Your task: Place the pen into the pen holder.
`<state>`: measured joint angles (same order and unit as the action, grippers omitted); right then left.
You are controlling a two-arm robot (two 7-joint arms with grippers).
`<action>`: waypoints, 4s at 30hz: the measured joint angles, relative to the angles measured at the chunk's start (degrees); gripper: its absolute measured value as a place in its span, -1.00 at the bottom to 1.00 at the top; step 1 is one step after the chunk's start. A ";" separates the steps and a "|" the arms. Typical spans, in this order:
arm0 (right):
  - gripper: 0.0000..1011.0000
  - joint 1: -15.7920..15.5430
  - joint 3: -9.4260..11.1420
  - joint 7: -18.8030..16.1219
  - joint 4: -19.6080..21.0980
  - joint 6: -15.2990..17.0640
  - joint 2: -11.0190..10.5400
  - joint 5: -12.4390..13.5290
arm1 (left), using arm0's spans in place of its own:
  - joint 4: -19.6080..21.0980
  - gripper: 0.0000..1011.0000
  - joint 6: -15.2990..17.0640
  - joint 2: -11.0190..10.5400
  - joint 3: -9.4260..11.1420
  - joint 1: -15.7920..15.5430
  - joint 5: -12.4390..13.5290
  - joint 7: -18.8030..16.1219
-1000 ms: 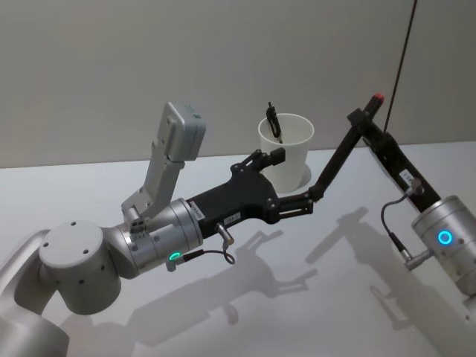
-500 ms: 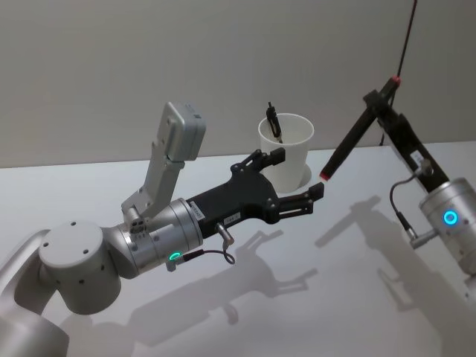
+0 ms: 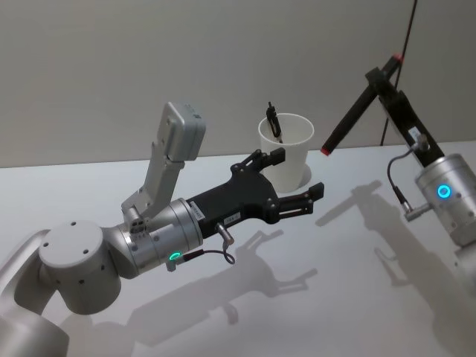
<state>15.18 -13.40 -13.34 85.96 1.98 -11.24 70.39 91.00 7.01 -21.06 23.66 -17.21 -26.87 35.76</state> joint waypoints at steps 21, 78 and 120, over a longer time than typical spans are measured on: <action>-0.60 8.50 -0.47 -4.02 -10.55 -2.24 3.00 -3.95 | 0.00 0.98 0.00 0.00 0.00 0.00 0.01 0.00; 0.21 20.69 -3.26 -13.22 -32.78 -9.51 7.62 -18.51 | 0.00 0.98 0.00 0.00 0.00 0.00 0.01 0.00; 0.98 18.37 -3.02 -13.01 -28.87 -10.05 6.30 -20.69 | 0.00 0.98 0.00 0.00 0.00 0.00 0.01 0.00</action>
<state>33.56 -16.42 -26.35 57.09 -8.06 -4.95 49.70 91.00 7.01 -21.06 23.67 -17.21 -26.87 35.75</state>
